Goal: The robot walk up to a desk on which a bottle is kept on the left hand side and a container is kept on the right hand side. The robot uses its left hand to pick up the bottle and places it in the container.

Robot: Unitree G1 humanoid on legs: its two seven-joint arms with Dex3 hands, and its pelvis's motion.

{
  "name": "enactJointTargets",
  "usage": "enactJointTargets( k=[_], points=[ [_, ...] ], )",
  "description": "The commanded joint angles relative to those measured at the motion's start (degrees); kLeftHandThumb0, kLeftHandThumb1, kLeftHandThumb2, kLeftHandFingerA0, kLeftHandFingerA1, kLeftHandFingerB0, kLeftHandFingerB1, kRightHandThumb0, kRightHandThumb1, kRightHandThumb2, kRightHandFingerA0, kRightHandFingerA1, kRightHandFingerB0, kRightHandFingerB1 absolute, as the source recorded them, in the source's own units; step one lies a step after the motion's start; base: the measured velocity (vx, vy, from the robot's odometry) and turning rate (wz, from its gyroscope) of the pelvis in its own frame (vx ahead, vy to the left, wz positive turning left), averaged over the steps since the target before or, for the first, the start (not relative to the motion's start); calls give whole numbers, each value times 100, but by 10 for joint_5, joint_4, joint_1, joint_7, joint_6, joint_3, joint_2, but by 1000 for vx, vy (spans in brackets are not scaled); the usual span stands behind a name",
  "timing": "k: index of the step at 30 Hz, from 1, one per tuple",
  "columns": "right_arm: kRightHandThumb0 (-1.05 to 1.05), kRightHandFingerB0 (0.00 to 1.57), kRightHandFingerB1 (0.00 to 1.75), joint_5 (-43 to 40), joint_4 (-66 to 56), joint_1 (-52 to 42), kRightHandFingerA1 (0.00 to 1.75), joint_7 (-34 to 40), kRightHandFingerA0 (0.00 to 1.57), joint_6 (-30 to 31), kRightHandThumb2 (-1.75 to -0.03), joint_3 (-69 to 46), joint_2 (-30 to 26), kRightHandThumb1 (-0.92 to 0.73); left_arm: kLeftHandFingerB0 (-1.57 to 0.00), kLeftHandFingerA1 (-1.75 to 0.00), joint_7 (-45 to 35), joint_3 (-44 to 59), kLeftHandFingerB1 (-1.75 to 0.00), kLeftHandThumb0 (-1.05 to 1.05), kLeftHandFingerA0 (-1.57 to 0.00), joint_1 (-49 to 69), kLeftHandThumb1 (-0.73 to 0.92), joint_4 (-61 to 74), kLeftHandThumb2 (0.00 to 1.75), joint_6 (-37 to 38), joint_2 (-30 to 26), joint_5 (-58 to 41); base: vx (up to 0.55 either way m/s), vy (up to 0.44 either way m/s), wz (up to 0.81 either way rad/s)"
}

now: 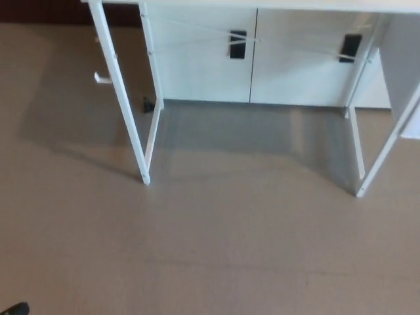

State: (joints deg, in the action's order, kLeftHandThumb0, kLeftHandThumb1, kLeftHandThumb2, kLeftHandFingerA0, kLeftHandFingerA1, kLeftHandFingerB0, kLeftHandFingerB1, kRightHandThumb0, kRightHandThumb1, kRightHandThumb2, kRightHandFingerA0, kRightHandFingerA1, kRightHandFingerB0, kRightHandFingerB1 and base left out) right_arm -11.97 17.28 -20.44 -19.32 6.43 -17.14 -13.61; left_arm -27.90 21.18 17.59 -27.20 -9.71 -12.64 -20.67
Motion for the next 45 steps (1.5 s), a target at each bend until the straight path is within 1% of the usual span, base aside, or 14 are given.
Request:
enactJointTargets(
  k=[1, 3, 9, 11, 13, 22, 29, 32, 35, 37, 39, 40, 42, 45],
  points=[
    [-30, 50, 52, -1, 7, -17, 55, -2, 51, -19, -61, -2, 0, -68, -27, -37, -6, -4, -30, -31, -40, 4, 69, -9, 62, 11, -12, 7, 410, 9, -16],
    [-25, 50, 52, -3, 8, -19, 55, 1, 49, -16, -60, -3, 2, -70, -28, -38, -4, -4, -31, -32, -41, 3, 69, -11, 62, 11, -12, 7, 353, 62, -18],
    [-28, 49, 51, 2, 15, -23, 54, 2, 51, -28, -59, -1, 2, -67, -28, -39, -7, -6, -31, -32, -42, 4, 71, -13, 63, 12, -13, 6, 617, 53, -36],
    [-26, 53, 51, 3, 17, -22, 55, 6, 56, -30, -59, -1, 3, -67, -29, -39, -7, -7, -31, -32, -44, 3, 75, -15, 64, 15, -14, 8, 459, 71, -13],
    [-27, 54, 50, 7, 19, -18, 57, 14, 60, -28, -59, 0, 4, -64, -31, -39, -6, -8, -31, -32, -46, 2, 76, -17, 63, 18, -15, 9, 384, 55, 4],
    [-28, 54, 51, 13, 10, -24, 57, 21, 60, -33, -59, 7, 3, -65, -34, -40, -5, -15, -32, -33, -52, 7, 77, -16, 63, 30, -18, 17, 401, -33, 27],
    [-29, 54, 50, 24, 18, -29, 57, 30, 61, -48, -58, 14, 1, -63, -33, -40, -7, -21, -32, -33, -51, 10, 78, -16, 64, 32, -21, 20, 406, -112, 15],
    [-30, 53, 51, 30, 36, -36, 57, 29, 61, -70, -58, 16, 2, -63, -32, -39, -9, -27, -31, -34, -48, 22, 79, -14, 64, 35, -27, 30, 186, 62, -18],
    [-30, 54, 52, 27, 27, -61, 58, 27, 62, -71, -58, 16, 4, -62, -30, -37, -4, -44, -31, -33, -43, 38, 81, -5, 65, 14, -38, 48, 188, 119, -17],
    [-27, 53, 52, 25, 9, -84, 59, 27, 61, -69, -58, 16, 8, -63, -31, -40, 6, -52, -32, -34, -47, 49, 68, 1, 62, 2, -43, 58, 251, 245, -6],
    [-28, 53, 51, 26, 17, -91, 58, 25, 62, -75, -58, 15, 9, -62, -32, -41, 15, -56, -32, -32, -48, 57, 66, 4, 61, -10, -46, 56, 327, 380, -19],
    [-28, 53, 51, 26, 23, -92, 59, 25, 63, -77, -58, 15, 9, -62, -30, -41, 21, -58, -32, -28, -54, 58, 61, 2, 58, -10, -47, 60, 158, 119, -3],
    [-29, 52, 51, 25, 26, -96, 59, 23, 62, -79, -58, 15, 10, -61, -29, -42, 29, -61, -32, -28, -56, 57, 60, -11, 58, -2, -49, 69, 117, 74, 1],
    [-28, 51, 51, 28, 21, -101, 59, 24, 61, -75, -58, 17, 9, -64, -29, -41, 22, -63, -31, -29, -53, 52, 60, -36, 58, 18, -55, 74, 0, 0, 0]
  ],
)
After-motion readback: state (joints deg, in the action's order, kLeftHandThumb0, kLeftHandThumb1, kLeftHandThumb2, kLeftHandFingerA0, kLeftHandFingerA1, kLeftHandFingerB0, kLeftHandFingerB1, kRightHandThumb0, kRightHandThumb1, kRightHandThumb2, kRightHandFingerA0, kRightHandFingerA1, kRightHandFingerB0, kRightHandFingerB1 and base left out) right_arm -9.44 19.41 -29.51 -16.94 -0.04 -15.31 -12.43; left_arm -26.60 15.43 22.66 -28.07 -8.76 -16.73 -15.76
